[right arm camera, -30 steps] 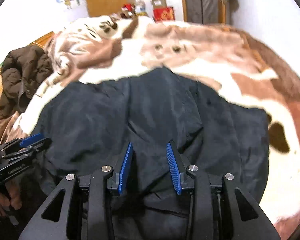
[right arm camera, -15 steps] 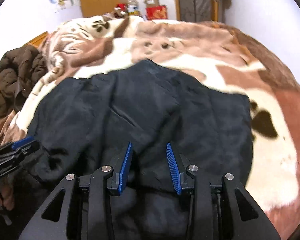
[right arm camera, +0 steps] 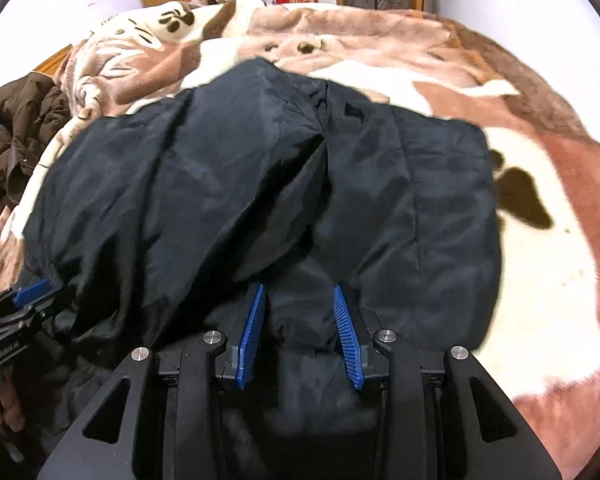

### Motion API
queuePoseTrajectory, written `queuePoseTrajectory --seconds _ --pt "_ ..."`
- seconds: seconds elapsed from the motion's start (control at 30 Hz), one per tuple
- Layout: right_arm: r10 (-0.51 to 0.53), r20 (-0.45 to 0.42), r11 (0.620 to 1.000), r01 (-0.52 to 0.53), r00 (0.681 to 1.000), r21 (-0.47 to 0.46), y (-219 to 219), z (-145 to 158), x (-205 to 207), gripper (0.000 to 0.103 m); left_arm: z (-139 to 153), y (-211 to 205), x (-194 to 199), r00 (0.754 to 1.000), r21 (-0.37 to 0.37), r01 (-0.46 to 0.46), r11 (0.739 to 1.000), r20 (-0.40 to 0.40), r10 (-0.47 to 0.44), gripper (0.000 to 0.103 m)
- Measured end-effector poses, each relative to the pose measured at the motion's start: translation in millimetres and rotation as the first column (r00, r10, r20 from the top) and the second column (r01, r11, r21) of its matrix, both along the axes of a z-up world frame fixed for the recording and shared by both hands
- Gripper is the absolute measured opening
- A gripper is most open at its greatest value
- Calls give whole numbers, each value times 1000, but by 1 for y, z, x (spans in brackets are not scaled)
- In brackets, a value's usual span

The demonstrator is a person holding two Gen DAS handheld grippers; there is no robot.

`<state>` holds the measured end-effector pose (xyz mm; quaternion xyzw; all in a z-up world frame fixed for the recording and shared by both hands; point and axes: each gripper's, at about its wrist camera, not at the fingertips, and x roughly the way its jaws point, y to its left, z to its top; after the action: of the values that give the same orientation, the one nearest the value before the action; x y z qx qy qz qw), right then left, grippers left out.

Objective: Fold large clothes
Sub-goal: 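Open both tools and lift them off the folded jacket, then grasp the black jacket hem edge with both tools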

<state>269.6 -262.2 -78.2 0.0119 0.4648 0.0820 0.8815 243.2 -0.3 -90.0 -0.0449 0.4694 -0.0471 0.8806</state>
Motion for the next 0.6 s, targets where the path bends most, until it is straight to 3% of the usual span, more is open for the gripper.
queuePoseTrajectory --seconds 0.33,0.43,0.6 --pt "31 48 999 -33 998 43 -3 36 -86 38 42 -6 -69 998 29 21 999 64 -23 50" --pt "22 48 998 -25 999 66 -12 39 -106 51 47 -1 -92 997 38 30 999 76 -33 50" --pt "-50 30 996 47 998 82 -45 36 -144 54 47 26 -127 997 58 -2 998 78 -2 50"
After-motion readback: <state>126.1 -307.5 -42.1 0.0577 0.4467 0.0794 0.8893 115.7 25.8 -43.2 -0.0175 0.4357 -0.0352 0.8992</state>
